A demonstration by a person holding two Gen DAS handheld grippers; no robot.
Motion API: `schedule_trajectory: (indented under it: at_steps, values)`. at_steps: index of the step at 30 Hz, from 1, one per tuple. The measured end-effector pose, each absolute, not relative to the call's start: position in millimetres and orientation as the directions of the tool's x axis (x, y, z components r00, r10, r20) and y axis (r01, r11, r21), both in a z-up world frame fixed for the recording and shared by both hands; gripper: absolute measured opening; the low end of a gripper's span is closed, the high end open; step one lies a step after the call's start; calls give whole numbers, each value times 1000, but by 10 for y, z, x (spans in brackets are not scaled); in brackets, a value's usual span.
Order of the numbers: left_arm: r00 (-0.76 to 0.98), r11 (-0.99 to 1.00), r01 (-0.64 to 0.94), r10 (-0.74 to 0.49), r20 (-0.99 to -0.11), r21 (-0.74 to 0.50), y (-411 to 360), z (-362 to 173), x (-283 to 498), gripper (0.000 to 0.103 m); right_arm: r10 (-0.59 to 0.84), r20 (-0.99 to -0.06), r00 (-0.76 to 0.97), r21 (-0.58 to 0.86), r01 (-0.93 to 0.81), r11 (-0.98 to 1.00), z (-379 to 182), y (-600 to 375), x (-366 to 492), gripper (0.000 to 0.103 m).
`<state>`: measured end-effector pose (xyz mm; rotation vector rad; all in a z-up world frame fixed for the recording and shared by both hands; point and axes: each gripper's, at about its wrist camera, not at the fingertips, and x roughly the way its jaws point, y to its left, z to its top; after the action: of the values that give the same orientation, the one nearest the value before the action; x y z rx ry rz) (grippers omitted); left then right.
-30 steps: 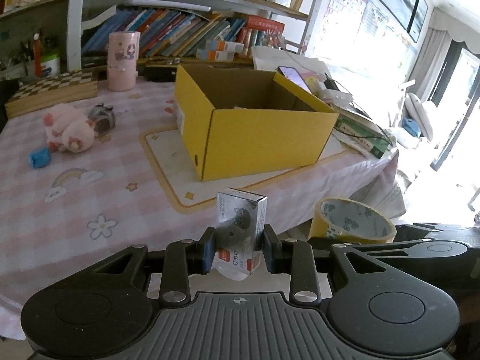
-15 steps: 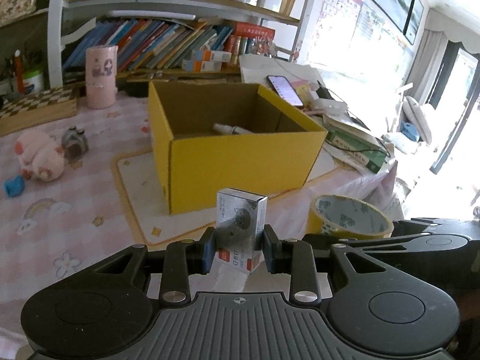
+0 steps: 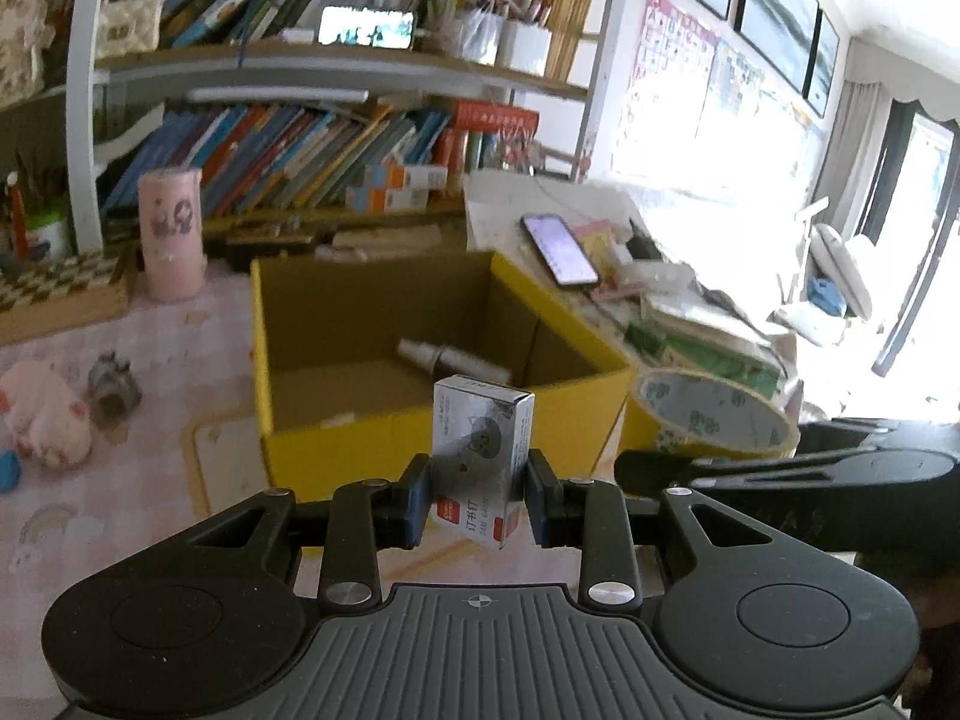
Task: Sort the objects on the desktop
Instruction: 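Carry the small box and tape roll with both tools to the yellow box, then lower both held items into the yellow box and open both tools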
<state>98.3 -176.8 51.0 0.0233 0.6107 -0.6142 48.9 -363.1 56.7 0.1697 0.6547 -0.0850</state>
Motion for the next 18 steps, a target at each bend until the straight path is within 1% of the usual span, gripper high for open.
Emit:
schedule_trajectory:
  at_steps: [6, 10, 18]
  values:
    - [701, 848, 519, -493, -514, -105, -1966, 601, 1202, 31, -26, -539, 842, 96, 92, 991, 779, -3880, 725, 84]
    - [740, 874, 483, -438, -511, -50, -2080, 579, 1397, 31, -7, -519, 855, 86, 60, 995, 825, -4006, 959, 84]
    - [764, 898, 435, -325, -557, 72, -2380, 402, 1879, 31, 46, -476, 878, 51, -25, 998, 882, -4122, 1479, 84]
